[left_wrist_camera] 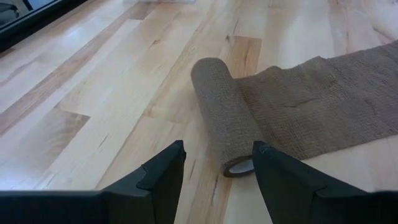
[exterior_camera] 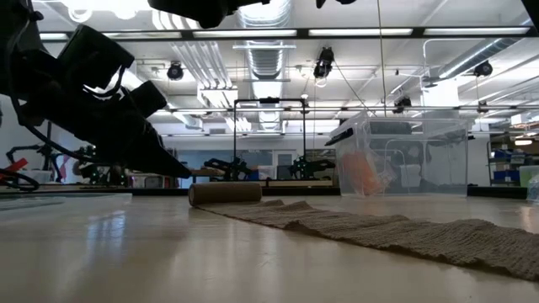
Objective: Roll bandage
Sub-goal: Roll the brown bandage
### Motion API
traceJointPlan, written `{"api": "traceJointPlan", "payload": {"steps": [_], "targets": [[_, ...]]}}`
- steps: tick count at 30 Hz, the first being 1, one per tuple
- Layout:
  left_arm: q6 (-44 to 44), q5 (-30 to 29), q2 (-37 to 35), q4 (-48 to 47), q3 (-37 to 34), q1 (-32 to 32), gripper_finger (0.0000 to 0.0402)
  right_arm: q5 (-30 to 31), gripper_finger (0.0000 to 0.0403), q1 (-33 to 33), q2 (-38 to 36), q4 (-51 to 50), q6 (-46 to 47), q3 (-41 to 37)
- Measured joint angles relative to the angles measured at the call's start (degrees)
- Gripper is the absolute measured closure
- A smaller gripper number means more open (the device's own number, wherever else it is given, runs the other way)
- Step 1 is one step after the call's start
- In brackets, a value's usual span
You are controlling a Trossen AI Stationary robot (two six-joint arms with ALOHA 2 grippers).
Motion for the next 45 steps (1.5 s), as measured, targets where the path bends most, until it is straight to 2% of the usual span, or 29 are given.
{"api": "traceJointPlan", "payload": {"steps": [10, 15, 24, 29, 36, 45], "targets": [[0.45, 0.05, 0.0, -0.57, 0.71, 0.08, 0.0209, 0.0, 0.0094, 0.01, 0.01, 0.02, 0.02, 0.0], [-1.95, 4.7, 0.26, -2.13, 1.09, -0.17, 0.0204, 0.02, 0.0094, 0.0, -0.02, -0.01, 0.0, 0.0], [-2.09, 8.01, 3.23, -0.38, 1.28, -0.29, 0.0192, 0.01, 0.0094, 0.01, 0.01, 0.02, 0.01, 0.0], [-2.59, 6.76, 4.44, -0.4, 3.53, -0.29, 0.0183, 0.02, 0.0094, 0.0, 0.01, 0.0, 0.0, 0.02], [-0.12, 1.39, 6.93, -1.85, 7.44, -0.33, 0.0166, 0.01, 0.0094, 0.02, -0.02, -0.02, 0.02, 0.02], [-2.68, -2.35, 15.84, -3.11, 12.03, 0.73, 0.0155, 0.01, 0.0094, 0.01, 0.0, -0.08, 0.0, 0.02]]}}
